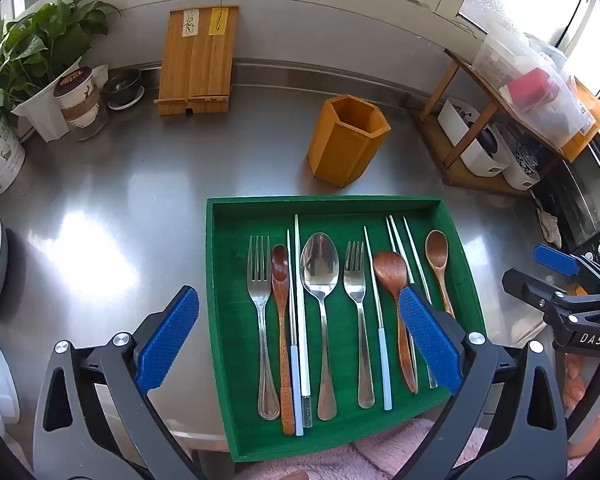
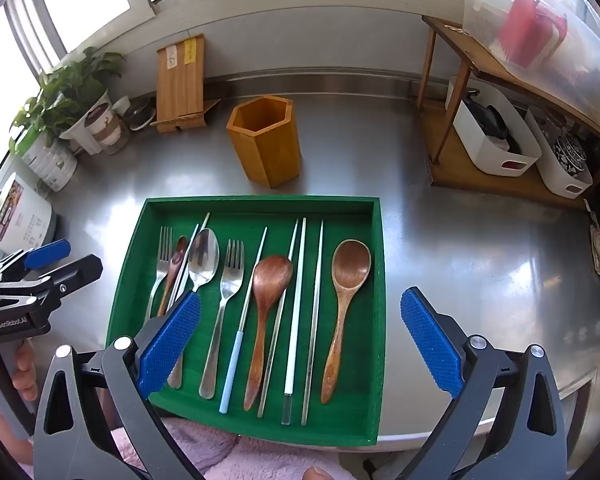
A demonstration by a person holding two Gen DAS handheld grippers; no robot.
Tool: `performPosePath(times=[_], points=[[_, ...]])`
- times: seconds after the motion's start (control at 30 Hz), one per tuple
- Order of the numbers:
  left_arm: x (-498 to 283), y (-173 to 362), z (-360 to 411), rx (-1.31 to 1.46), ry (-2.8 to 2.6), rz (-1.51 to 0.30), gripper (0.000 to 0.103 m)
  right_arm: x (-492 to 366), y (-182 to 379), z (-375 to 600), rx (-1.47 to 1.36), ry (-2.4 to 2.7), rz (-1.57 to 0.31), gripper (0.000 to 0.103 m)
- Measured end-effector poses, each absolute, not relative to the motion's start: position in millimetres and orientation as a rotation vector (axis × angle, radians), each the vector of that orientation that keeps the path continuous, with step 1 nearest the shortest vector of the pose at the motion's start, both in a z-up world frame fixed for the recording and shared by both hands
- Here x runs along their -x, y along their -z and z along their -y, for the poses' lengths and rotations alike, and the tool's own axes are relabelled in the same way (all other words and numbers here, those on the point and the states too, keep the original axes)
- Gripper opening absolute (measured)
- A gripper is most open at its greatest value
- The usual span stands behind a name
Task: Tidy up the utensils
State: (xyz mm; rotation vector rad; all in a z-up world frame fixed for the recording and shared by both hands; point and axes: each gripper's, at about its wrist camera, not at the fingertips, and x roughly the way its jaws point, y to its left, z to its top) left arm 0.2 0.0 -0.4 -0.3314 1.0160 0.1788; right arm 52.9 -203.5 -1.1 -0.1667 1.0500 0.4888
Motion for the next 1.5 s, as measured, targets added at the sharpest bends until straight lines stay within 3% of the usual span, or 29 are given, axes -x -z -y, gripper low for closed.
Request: performPosePath(times=[1.5], points=[[-2,-5,4,0.318,-0.188,-1.020,0.095,-55,-1,205,0.162,-0.499,-1.048,0.100]])
